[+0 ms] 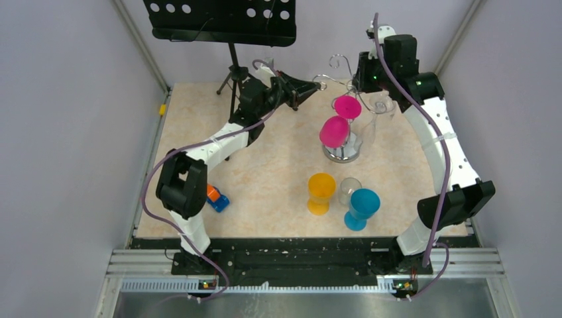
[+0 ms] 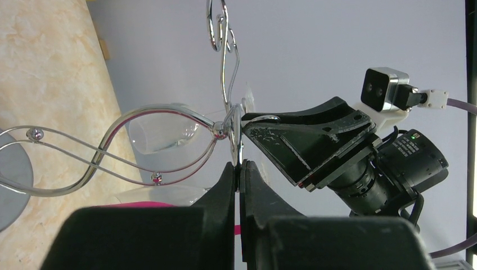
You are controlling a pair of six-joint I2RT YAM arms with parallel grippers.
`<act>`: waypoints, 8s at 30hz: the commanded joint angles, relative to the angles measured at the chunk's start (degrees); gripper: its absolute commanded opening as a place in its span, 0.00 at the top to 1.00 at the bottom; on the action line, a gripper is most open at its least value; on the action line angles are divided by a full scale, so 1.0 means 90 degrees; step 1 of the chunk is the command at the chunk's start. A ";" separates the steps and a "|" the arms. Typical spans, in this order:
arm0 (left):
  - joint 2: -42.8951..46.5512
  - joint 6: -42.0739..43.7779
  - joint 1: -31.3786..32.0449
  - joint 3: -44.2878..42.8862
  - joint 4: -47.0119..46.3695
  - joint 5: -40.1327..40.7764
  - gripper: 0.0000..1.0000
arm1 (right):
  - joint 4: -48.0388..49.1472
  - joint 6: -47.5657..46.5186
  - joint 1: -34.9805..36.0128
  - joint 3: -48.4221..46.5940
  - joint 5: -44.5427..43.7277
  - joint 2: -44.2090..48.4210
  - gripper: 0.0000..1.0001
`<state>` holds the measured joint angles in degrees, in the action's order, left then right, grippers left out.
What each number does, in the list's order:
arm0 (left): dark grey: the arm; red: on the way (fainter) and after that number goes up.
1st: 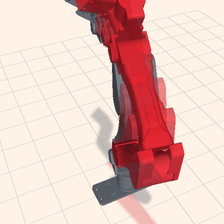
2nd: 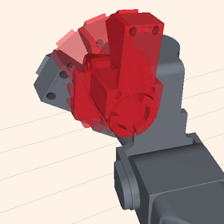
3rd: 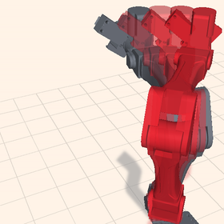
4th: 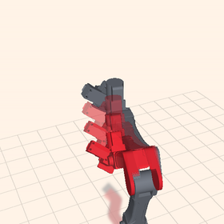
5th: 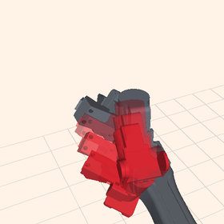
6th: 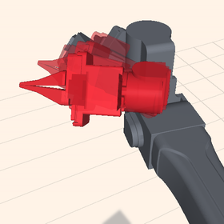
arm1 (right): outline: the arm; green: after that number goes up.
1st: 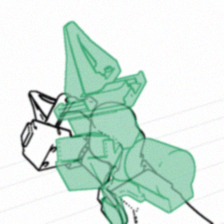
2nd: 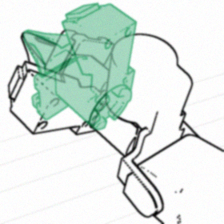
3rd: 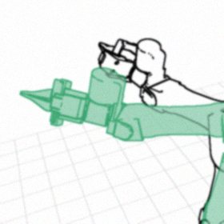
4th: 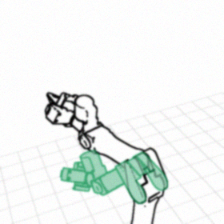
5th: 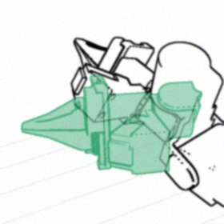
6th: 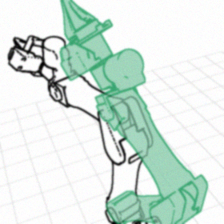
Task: Place the wine glass upside down on the wine glass rack
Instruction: Adjust the wine rack at the center of the board, then pick up the wine glass at the center of the board, then turn the wine glass upside down at the wine rack.
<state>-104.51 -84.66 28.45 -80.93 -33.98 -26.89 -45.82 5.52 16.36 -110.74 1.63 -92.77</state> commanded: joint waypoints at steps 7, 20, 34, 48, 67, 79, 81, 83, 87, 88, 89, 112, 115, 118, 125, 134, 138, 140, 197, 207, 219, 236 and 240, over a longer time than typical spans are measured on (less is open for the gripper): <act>0.1085 -0.0114 0.0391 0.0629 -0.0619 0.0316 1.00 | 0.0318 -0.0150 -0.0216 -0.0335 -0.0210 -0.0139 0.75; 0.1754 -0.0241 0.0927 0.1167 -0.0361 0.1133 1.00 | 0.0412 -0.0092 -0.0224 -0.0310 0.0134 -0.0199 0.74; 0.1979 -0.0533 0.1613 0.1441 -0.0610 0.1911 1.00 | 0.0390 -0.0034 -0.0220 -0.0526 0.0428 -0.0355 0.73; 0.2310 -0.0533 0.2166 0.1822 -0.0490 0.2699 1.00 | 0.0384 -0.0055 -0.0226 -0.0527 0.0538 -0.0359 0.72; 0.2921 0.0493 0.2162 0.1682 0.0831 0.3019 0.21 | 0.0623 0.0341 -0.0223 -0.0661 0.0608 0.0114 0.24; 0.4588 0.3134 0.2080 0.2323 0.3462 0.2726 0.12 | 0.0664 0.1045 -0.0215 0.0446 0.0506 0.1786 0.16; 0.4877 0.3951 0.2074 0.2305 0.4274 0.2808 0.11 | 0.0626 0.1252 -0.0216 0.0936 0.0439 0.2312 0.16; 0.5082 0.4726 0.2065 0.2178 0.5088 0.2921 0.10 | 0.0450 0.1479 -0.0211 0.1448 0.0280 0.2926 0.15; 0.5191 0.5966 0.2066 0.1809 0.6327 0.2925 0.10 | 0.0087 0.2195 -0.0212 0.2731 0.0131 0.4305 0.14; 0.5144 0.6216 0.2064 0.1712 0.6543 0.2929 0.09 | -0.0014 0.2400 -0.0211 0.3074 0.0090 0.4663 0.14; 0.5088 0.6502 0.2064 0.1632 0.6721 0.2900 0.09 | -0.0093 0.2580 -0.0216 0.3386 0.0060 0.5012 0.14; 0.1641 0.7493 0.2950 -0.1153 0.8963 0.1683 0.26 | -0.0158 0.2930 -0.0205 0.4605 0.0293 0.5913 0.12; 0.1186 0.7609 0.3201 -0.1431 0.9181 0.1991 0.28 | -0.0151 0.2922 -0.0205 0.4635 0.0295 0.5913 0.12; 0.0811 0.7698 0.3381 -0.1554 0.9261 0.2101 0.32 | -0.0154 0.2924 -0.0203 0.4639 0.0294 0.5921 0.12; 0.0146 0.7730 0.3648 -0.1611 0.9452 0.2370 0.40 | -0.0012 0.3050 -0.0197 0.4727 0.0460 0.5947 0.12; -0.0224 0.7655 0.3788 -0.1642 0.9924 0.2771 0.95 | 0.0231 0.3214 -0.0198 0.4921 0.0687 0.5951 0.13; 0.0145 0.7564 0.3784 -0.1490 0.9833 0.3105 1.00 | 0.0260 0.3244 -0.0202 0.4969 0.0607 0.5961 0.13; 0.0475 0.7493 0.3774 -0.1445 0.9820 0.3355 1.00 | 0.0335 0.3275 -0.0198 0.5006 0.0621 0.5980 0.13; 0.4884 0.5007 0.3764 0.0018 0.7102 0.3248 0.57 | 0.2564 0.4212 0.1417 0.5598 0.1938 0.4655 1.00; 0.5119 0.4940 0.3763 -0.0190 0.8618 0.3304 0.22 | 0.1490 0.2599 0.1417 0.5184 0.0999 0.4774 1.00; 0.5688 0.4499 0.3591 0.0723 0.8356 0.1686 0.17 | 0.1350 0.0947 0.1415 0.4750 0.1176 0.4821 1.00; 0.5899 0.1579 0.1140 0.2542 0.3875 -0.2409 0.11 | 0.1535 -0.0787 0.1431 0.4871 0.1191 0.4685 1.00; 0.5899 0.1393 0.0902 0.2580 0.3579 -0.2720 0.11 | 0.1243 -0.1032 0.1702 0.4779 0.0641 0.4485 1.00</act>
<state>-53.01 -66.63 38.22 -57.43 9.76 -43.99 -34.96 0.01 29.45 -65.69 11.51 -50.87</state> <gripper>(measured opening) 0.895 0.020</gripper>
